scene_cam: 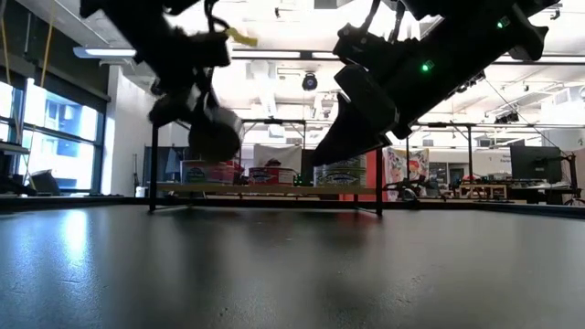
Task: Stack canned seafood by type on shelf
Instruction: Stack the blue tuna can on top of the other blue tuna can on the shelf
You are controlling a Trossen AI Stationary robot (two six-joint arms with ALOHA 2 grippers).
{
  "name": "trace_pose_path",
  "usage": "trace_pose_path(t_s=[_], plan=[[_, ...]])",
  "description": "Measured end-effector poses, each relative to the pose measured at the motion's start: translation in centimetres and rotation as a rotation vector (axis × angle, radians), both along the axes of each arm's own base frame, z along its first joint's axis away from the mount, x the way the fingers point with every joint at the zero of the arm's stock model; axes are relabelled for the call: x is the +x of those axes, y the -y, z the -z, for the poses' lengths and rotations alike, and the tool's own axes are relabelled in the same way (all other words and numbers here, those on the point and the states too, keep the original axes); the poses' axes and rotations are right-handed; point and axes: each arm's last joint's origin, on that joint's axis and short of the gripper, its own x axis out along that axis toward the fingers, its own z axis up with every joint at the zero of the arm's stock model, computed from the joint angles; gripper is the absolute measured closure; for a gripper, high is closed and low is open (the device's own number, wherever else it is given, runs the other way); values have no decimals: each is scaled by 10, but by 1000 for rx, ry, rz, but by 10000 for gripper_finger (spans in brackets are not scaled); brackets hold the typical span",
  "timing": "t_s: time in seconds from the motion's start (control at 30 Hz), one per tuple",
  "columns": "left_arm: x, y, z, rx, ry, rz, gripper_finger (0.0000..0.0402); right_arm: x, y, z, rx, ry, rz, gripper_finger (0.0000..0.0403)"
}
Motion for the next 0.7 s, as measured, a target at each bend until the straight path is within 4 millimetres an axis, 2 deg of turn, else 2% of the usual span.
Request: trace_pose_path(t_s=[0.13, 0.3, 0.4, 0.53, 0.7], plan=[[8, -18, -29, 126, 5, -68, 227, 0, 0, 0, -1, 1, -1, 240], [15, -65, -50, 161, 1, -188, 227, 0, 0, 0, -1, 1, -1, 240], [10, -96, -53, 141, -6, -255, 227, 0, 0, 0, -1, 1, -1, 240], [0, -135, -46, 25, 40, -339, 227, 0, 0, 0, -1, 0, 0, 240], [-2, -168, -37, 54, 47, -417, 222, 0, 0, 0, -2, 0, -1, 240]])
